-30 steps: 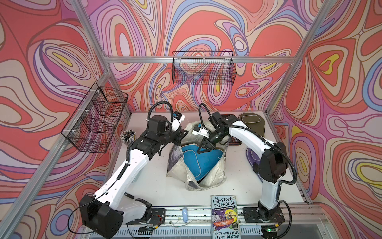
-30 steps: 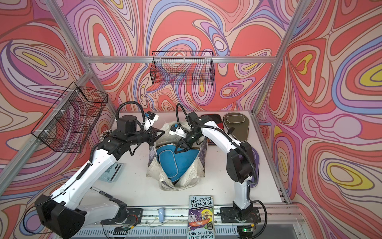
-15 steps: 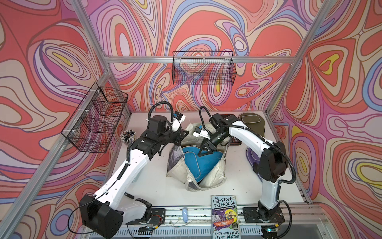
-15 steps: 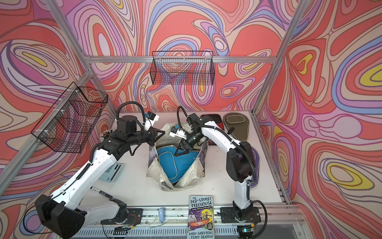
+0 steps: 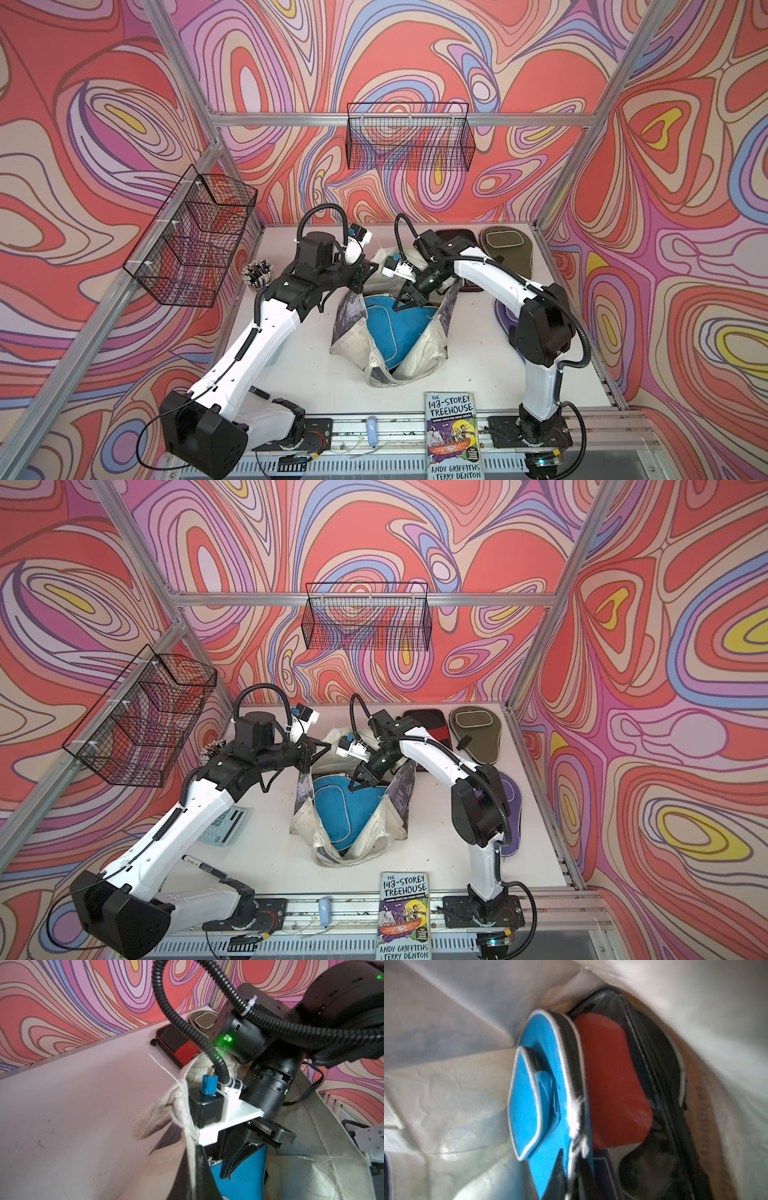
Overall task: Remove the ping pong set from the canvas bag
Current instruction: Pick up the ping pong set from the canvas bag.
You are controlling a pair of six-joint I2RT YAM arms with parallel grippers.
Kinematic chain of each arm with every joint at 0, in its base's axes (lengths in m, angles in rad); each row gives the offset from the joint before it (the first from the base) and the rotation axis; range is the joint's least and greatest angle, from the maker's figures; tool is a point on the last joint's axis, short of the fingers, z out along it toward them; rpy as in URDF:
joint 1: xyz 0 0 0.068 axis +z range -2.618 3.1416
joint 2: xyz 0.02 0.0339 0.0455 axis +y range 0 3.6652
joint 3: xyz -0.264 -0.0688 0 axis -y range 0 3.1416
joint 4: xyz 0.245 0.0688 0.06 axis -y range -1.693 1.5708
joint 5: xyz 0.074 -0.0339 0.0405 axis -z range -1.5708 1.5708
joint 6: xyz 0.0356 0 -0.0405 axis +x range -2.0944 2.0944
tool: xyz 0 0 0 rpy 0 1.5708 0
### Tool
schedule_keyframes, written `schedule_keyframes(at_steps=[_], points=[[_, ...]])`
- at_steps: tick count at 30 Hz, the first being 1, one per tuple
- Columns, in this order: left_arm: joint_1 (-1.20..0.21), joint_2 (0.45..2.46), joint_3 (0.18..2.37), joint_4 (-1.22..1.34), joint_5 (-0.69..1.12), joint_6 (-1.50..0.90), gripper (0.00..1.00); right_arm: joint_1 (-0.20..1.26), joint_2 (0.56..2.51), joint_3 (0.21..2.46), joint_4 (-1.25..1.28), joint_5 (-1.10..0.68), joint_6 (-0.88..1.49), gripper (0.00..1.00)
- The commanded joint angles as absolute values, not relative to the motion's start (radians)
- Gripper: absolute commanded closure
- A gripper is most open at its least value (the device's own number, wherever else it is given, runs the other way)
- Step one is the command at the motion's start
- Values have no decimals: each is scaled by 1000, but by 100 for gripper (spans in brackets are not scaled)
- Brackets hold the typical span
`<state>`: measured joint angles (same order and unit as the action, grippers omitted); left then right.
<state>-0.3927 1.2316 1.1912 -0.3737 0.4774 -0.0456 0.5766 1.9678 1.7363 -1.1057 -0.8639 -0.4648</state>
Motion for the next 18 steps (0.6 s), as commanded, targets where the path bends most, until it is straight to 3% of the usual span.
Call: schedule_keyframes(at_steps=[1, 18], points=[[-395, 1179, 1235, -187, 508, -31, 100, 613, 1958, 1763, -1129, -914, -475, 100], [-388, 1095, 1175, -257, 427, 5, 100, 588, 1774, 1924, -1153, -655, -381, 100]])
